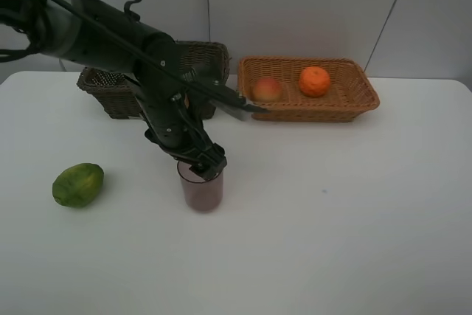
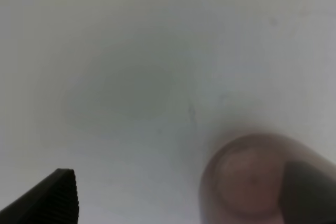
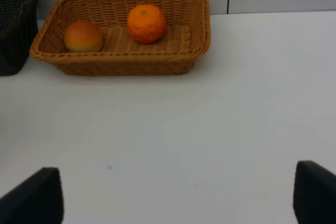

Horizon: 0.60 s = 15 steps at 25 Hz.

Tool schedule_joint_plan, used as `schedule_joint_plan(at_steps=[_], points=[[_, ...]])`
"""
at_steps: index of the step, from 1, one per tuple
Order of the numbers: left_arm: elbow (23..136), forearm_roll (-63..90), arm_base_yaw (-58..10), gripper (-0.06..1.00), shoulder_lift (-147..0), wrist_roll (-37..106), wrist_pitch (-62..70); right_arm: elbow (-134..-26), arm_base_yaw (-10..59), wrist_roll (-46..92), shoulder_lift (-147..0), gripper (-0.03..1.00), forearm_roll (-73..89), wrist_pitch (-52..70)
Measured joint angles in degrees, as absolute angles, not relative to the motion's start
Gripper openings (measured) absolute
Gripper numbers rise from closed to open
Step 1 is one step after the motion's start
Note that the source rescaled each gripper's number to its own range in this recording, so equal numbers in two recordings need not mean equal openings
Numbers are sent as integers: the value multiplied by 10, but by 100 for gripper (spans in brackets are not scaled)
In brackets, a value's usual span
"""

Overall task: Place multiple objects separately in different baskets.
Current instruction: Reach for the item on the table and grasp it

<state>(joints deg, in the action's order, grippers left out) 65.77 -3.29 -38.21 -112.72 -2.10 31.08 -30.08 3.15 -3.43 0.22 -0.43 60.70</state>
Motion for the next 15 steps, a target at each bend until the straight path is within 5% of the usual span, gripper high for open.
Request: schedule_joint_plan(at_steps=[4, 6, 12, 13, 15], points=[[658, -32, -382, 95, -1136, -21, 310, -301, 32, -34, 2, 92, -4, 607], [658, -32, -382, 84, -1138, -21, 310, -301, 32, -34, 2, 92, -4, 607], [658, -31, -382, 10, -1138, -21, 308, -301, 32, -34, 2, 92, -4, 607], [658, -28, -382, 1, -1138, -21, 308, -301, 32, -34, 2, 92, -4, 607], [658, -28, -382, 0, -1138, -21, 307, -301, 32, -34, 2, 92, -4, 607]])
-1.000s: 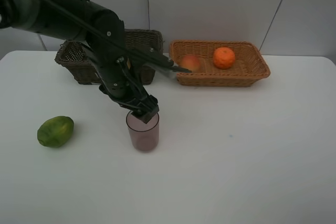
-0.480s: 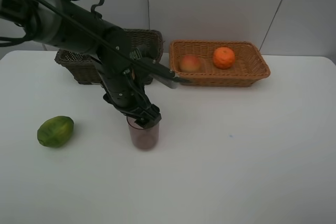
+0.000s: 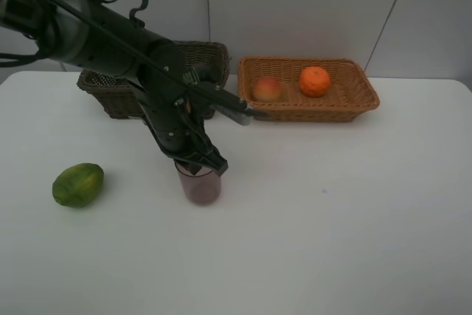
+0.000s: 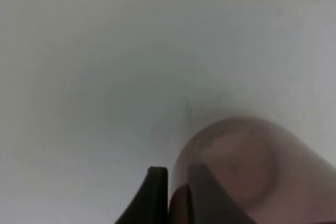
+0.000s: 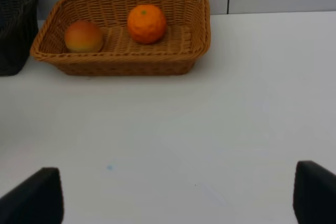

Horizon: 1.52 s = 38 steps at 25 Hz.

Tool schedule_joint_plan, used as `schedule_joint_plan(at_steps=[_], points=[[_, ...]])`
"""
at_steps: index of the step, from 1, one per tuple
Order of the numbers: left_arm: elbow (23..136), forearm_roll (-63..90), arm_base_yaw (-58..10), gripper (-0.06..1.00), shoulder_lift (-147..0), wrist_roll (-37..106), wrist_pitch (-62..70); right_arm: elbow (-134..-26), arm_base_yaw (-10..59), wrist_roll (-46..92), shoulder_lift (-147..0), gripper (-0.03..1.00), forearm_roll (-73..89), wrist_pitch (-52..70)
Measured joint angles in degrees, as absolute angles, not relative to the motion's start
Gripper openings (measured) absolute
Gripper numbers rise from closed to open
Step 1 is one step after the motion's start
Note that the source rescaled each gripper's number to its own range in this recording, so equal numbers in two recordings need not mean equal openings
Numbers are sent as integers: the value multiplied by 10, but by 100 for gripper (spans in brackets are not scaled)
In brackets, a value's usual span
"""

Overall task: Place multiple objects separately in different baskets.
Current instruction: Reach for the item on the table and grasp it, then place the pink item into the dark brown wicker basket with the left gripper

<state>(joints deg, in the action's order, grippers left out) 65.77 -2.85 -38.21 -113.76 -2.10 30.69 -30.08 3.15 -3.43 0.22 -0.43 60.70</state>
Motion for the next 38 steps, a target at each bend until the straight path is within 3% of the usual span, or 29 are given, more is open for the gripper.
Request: schedule_joint_plan(at_steps=[27, 38], points=[[689, -38, -377, 0, -1070, -103, 340, -301, 32, -34, 2, 92, -4, 607], [811, -60, -268, 0, -1057, -142, 427, -301, 32, -34, 2, 92, -4, 607]])
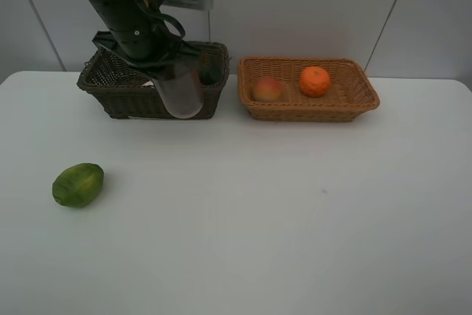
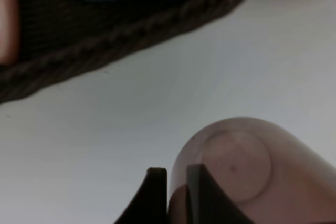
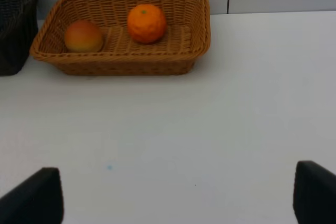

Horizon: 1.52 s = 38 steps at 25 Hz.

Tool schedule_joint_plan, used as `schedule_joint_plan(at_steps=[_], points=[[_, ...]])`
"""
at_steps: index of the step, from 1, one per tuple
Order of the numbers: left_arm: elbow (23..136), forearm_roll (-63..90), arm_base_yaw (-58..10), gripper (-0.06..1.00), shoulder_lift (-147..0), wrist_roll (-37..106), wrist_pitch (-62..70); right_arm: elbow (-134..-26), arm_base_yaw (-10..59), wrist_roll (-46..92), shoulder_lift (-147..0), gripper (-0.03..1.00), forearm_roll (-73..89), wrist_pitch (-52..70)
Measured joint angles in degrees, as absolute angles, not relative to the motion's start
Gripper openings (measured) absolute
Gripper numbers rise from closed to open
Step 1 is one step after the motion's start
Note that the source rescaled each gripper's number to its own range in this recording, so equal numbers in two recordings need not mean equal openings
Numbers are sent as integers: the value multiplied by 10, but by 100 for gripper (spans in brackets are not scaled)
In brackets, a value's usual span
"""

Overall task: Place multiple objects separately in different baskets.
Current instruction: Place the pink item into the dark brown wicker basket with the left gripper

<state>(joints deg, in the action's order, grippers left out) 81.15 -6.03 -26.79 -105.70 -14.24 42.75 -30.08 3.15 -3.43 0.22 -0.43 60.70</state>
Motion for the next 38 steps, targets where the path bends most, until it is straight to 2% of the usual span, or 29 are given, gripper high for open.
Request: schedule_joint_plan(at_steps=[4, 13, 23, 38], points=[[839, -80, -220, 0, -1057, -143, 422, -301, 32, -34, 2, 92, -4, 607], [843, -131, -129, 0, -1080, -144, 311, -301, 32, -34, 2, 92, -4, 607], [843, -162, -115, 0, -1160, -144, 247, -301, 32, -34, 2, 92, -4, 607], [843, -191, -84, 2, -1196, -147, 201, -301, 32, -34, 2, 92, -4, 607]])
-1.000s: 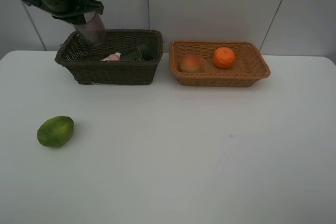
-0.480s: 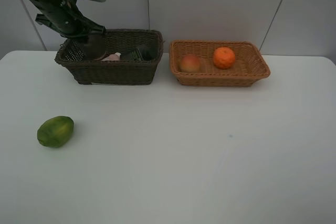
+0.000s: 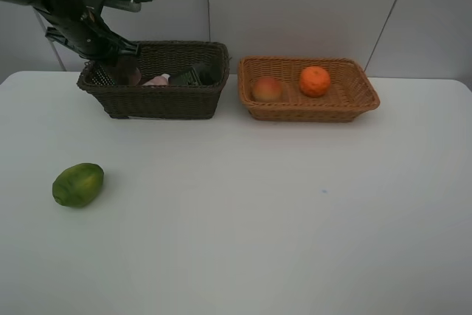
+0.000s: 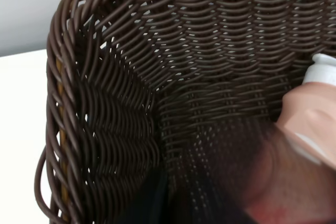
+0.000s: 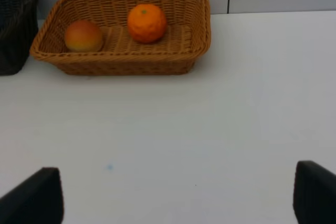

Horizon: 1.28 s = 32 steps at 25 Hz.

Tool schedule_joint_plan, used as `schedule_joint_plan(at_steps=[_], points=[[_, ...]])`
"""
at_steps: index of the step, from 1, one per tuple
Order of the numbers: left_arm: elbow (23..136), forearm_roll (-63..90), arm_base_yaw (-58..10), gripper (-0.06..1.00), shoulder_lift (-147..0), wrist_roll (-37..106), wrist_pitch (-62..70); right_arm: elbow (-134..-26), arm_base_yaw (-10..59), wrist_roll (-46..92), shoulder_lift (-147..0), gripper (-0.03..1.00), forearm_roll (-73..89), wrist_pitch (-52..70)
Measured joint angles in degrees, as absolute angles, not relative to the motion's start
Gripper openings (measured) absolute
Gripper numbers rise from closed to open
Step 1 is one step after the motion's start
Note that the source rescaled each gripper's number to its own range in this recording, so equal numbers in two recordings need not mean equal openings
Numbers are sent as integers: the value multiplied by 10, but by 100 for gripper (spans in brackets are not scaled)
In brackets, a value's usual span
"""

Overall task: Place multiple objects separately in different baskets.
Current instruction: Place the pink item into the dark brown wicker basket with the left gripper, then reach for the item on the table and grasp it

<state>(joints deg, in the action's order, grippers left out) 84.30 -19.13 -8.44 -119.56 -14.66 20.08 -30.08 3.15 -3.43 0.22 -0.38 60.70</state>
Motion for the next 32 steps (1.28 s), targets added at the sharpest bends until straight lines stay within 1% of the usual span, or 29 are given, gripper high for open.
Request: schedule_joint_plan(at_steps=[1, 2, 3, 5, 7, 8, 9, 10, 13, 18, 26, 30, 32], points=[[843, -191, -84, 4, -1196, -147, 200, -301, 32, -34, 2, 92, -4, 607], [843, -190, -84, 9, -1196, -147, 200, -301, 32, -34, 2, 92, -4, 607], [843, -188, -84, 19, -1196, -147, 200, -301, 32, -34, 2, 92, -4, 607], [843, -181, -84, 45, -1196, -147, 200, -301, 32, -34, 2, 92, -4, 607], [843, -173, -84, 74, -1196, -147, 200, -301, 32, -34, 2, 92, -4, 607], [843, -167, -84, 85, -1196, -147, 200, -301, 32, -34, 2, 92, -4, 607], [843, -164, -84, 92, -1196, -147, 200, -301, 32, -34, 2, 92, -4, 607], [843, -162, -84, 96, -1196, -147, 200, -301, 32, -34, 2, 92, -4, 607], [843, -158, -84, 99, -1190, -147, 202, -301, 32, -34, 2, 92, -4, 607], [843, -148, -88, 100, -1159, -147, 229, -301, 32, -34, 2, 92, -4, 607], [835, -133, -126, 100, -1082, -147, 361, -301, 32, -34, 2, 92, -4, 607], [774, -118, -149, 100, -1020, -147, 385, -301, 32, -34, 2, 92, -4, 607], [723, -115, -161, 100, -980, -147, 388, -301, 32, -34, 2, 92, -4, 607]])
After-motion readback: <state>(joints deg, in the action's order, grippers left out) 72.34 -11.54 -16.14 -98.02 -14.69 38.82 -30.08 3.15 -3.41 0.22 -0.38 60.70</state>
